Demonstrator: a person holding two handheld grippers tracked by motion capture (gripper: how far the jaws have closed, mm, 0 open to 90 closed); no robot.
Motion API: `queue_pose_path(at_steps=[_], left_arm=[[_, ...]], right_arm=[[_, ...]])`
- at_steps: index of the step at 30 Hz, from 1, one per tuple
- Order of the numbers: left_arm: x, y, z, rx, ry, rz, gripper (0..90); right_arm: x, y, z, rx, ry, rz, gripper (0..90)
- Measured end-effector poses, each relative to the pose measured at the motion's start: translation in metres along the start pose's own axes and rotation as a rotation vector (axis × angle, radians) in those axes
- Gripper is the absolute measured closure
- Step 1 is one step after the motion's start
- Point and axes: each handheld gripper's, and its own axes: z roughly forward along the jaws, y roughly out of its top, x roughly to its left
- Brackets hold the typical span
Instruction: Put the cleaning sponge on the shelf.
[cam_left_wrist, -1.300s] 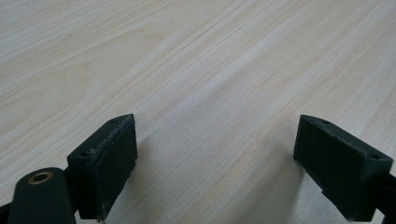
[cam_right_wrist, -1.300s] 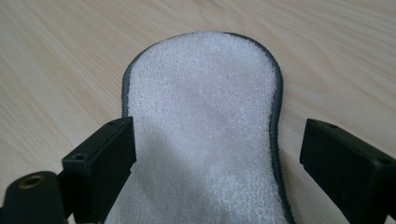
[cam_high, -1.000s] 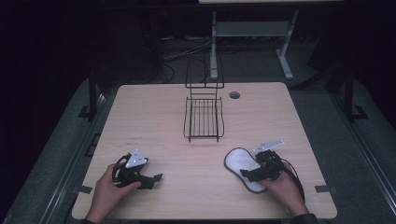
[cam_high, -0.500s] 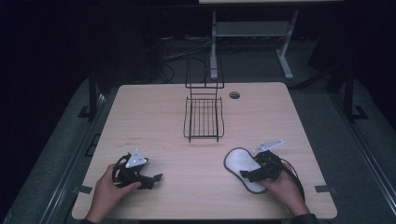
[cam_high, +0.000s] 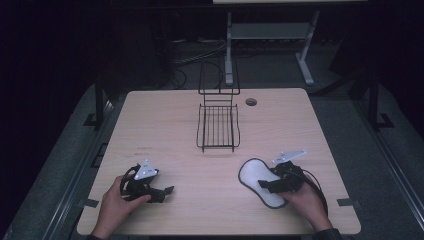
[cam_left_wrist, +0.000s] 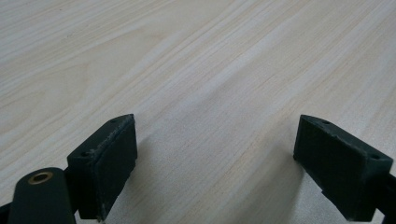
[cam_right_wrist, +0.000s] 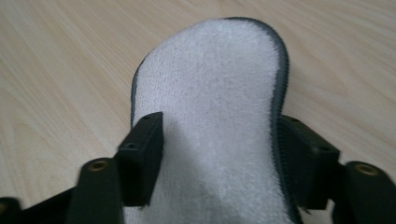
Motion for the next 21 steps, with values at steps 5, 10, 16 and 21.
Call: queue_pose_path(at_steps=[5,10,16,21], left_arm=[[0.0,0.0,0.0,0.0,0.0,0.0,12.7],[0.0,0.0,0.0,0.0,0.0,0.0,12.6],[0.0,0.0,0.0,0.0,0.0,0.0,12.7],[0.0,0.0,0.0,0.0,0.0,-0.001,12.6]], right_arm=[[-0.002,0.001,-0.007,-0.029,0.01,-0.006,49.1],[-0.002,0.003,-0.009,-0.037,0.016,-0.001,52.7],[-0.005,0.005,-0.013,-0.059,0.046,0.013,60.9],[-0.008,0.006,-0.018,-0.092,0.077,0.028,67.2]])
